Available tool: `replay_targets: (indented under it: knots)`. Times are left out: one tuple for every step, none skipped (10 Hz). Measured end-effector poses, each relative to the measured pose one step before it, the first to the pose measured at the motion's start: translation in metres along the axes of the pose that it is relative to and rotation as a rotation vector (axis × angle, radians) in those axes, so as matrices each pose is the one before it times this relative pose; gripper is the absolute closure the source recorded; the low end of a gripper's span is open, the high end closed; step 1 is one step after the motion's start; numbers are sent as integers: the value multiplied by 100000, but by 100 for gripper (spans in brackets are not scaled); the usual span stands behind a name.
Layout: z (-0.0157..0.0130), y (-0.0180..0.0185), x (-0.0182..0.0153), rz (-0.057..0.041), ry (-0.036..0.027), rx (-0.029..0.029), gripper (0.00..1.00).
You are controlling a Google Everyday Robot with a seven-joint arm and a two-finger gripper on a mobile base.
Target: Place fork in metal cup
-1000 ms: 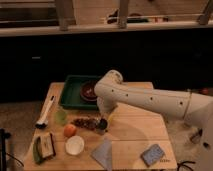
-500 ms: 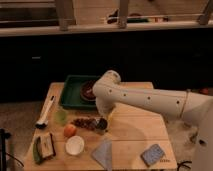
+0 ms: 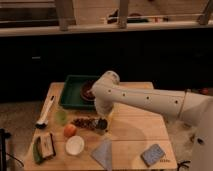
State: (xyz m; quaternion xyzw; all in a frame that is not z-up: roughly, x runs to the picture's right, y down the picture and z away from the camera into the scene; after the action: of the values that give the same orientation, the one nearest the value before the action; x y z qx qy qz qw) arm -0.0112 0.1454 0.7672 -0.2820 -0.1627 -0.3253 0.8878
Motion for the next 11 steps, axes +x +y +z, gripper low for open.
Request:
replay_targets:
  knots:
    - [-134, -16, -117, -908, -1812, 598, 100]
    - [-140, 27, -77, -849, -2189, 437, 100]
    - [-20, 89, 0, -285, -1128, -372, 100]
    - [47, -66, -171, -521, -1587, -409, 100]
    - [128, -16, -219, -599, -1367, -1164, 100]
    - [246, 26, -271, -520, -1422, -1584, 100]
    - [128, 50, -155, -348, -1054, -941, 100]
    - [91, 57, -135, -278, -917, -680, 100]
    - [101, -9, -297, -574, -1240, -688, 100]
    - [42, -22, -259, -387, -768, -483, 100]
    - [10, 104, -172, -70, -742, -623, 100]
